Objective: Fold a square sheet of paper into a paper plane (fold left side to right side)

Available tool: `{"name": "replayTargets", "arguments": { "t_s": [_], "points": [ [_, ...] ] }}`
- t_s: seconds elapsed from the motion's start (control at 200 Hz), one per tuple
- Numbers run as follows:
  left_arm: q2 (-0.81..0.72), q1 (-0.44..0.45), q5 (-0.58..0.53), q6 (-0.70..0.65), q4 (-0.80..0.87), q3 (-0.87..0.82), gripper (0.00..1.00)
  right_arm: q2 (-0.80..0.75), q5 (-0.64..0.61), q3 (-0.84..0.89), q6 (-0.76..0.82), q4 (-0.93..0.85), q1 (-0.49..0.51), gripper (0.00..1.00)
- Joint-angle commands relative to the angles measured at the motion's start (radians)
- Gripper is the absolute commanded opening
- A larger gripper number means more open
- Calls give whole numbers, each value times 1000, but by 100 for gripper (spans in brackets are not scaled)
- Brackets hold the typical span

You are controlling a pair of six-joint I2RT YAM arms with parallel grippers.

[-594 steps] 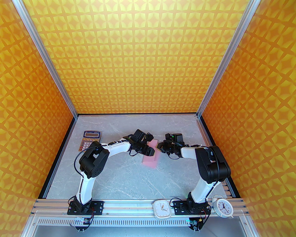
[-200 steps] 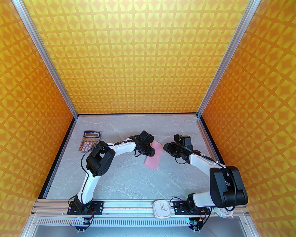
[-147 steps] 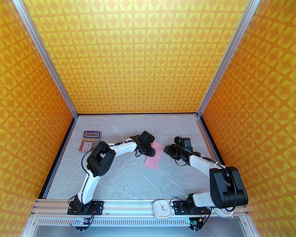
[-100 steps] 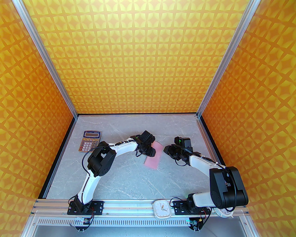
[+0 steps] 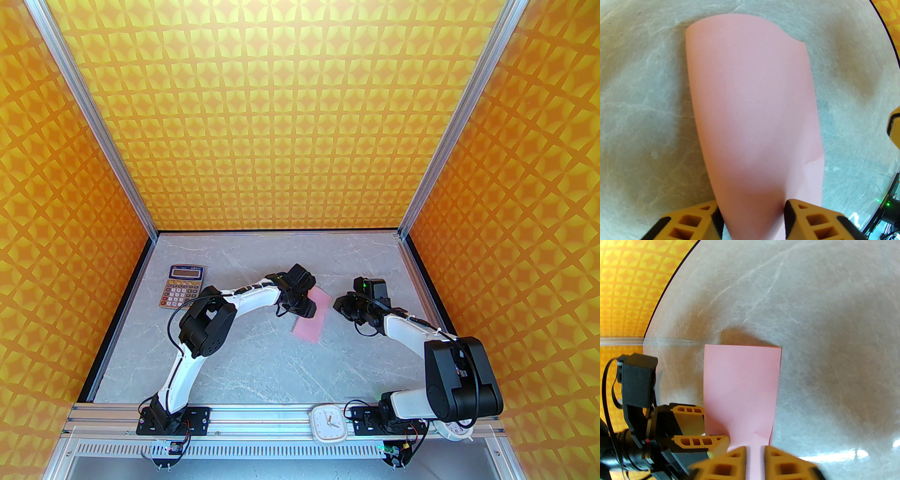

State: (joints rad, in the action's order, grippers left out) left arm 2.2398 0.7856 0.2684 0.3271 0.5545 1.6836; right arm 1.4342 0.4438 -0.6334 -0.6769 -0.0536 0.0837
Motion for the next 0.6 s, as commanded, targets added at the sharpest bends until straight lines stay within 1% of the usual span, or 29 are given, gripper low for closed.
{"name": "replayTargets", "arguments": {
  "t_s": [0.0,0.345,0.59],
  "points": [
    [62,19,0,-19,67,-4,47,13,10,7,-22,41,4,0],
    [61,19,0,-22,72,-4,47,98,22,23,-91,146,79,0],
    [61,19,0,-22,74,-3,47,162,26,24,-122,194,106,0]
  ]
}}
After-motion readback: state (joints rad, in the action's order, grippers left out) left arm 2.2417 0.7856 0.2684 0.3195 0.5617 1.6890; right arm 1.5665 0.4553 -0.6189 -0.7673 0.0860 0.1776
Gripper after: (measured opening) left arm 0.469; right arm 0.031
